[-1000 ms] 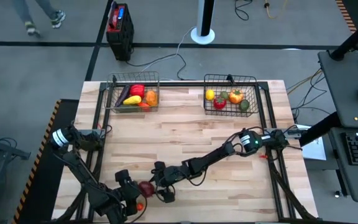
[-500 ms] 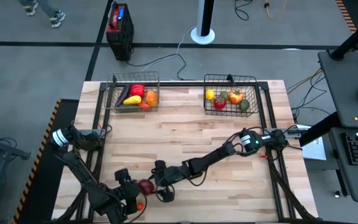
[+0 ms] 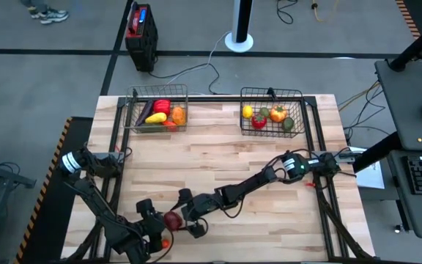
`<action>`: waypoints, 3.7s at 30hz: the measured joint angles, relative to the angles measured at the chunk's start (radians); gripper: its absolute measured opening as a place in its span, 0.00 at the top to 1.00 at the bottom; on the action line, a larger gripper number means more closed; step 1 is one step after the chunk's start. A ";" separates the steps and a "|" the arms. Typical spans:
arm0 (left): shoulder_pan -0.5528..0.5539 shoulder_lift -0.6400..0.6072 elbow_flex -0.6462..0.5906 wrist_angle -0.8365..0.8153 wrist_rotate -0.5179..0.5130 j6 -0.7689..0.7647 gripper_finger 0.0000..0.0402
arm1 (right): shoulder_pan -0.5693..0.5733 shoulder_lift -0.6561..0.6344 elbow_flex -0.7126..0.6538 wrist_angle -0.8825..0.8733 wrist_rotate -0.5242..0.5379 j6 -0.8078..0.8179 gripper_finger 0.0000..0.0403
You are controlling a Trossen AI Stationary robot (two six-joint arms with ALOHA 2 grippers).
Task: Sort produce into baskets
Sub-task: Put the apple into the black wire basket
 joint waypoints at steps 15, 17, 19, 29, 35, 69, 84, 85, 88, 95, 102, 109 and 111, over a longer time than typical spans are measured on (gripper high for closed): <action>0.003 0.000 -0.002 0.055 -0.061 0.019 0.42 | -0.013 0.000 0.005 -0.016 -0.019 0.032 0.10; 0.004 0.000 -0.002 0.054 -0.061 0.017 0.42 | -0.015 0.001 0.005 -0.019 -0.019 0.033 0.10; 0.005 0.000 -0.002 0.053 -0.061 0.011 0.42 | -0.017 0.002 0.005 -0.022 -0.020 0.033 0.10; 0.009 0.000 0.000 0.043 -0.100 -0.008 0.42 | -0.024 0.006 0.005 -0.065 -0.015 0.033 0.10; 0.009 0.000 0.000 0.025 -0.083 -0.037 0.42 | -0.031 0.006 0.005 -0.063 -0.016 0.041 0.10; -0.002 -0.001 0.021 -0.144 0.034 -0.121 0.35 | -0.061 -0.006 0.007 -0.096 -0.045 0.088 0.47; -0.025 -0.001 0.023 -0.235 0.109 -0.147 0.35 | -0.067 -0.031 0.007 -0.249 -0.026 0.107 0.61; -0.028 -0.001 0.020 -0.238 0.100 -0.148 0.35 | -0.069 -0.037 0.007 -0.273 -0.016 0.105 0.60; -0.028 -0.001 0.017 -0.236 0.078 -0.153 0.35 | -0.071 -0.044 0.007 -0.331 0.037 0.086 0.54; -0.028 -0.001 0.016 -0.234 0.066 -0.154 0.35 | -0.072 -0.052 0.007 -0.381 0.078 0.056 0.37; -0.030 -0.001 0.008 -0.231 0.047 -0.154 0.35 | -0.073 -0.060 0.006 -0.364 0.078 -0.032 0.23; -0.030 -0.001 0.003 -0.188 0.018 -0.154 0.35 | -0.069 -0.072 0.006 -0.351 0.099 -0.047 0.15; -0.030 -0.001 0.002 -0.186 0.018 -0.154 0.35 | -0.069 -0.091 0.005 -0.365 0.099 -0.060 0.13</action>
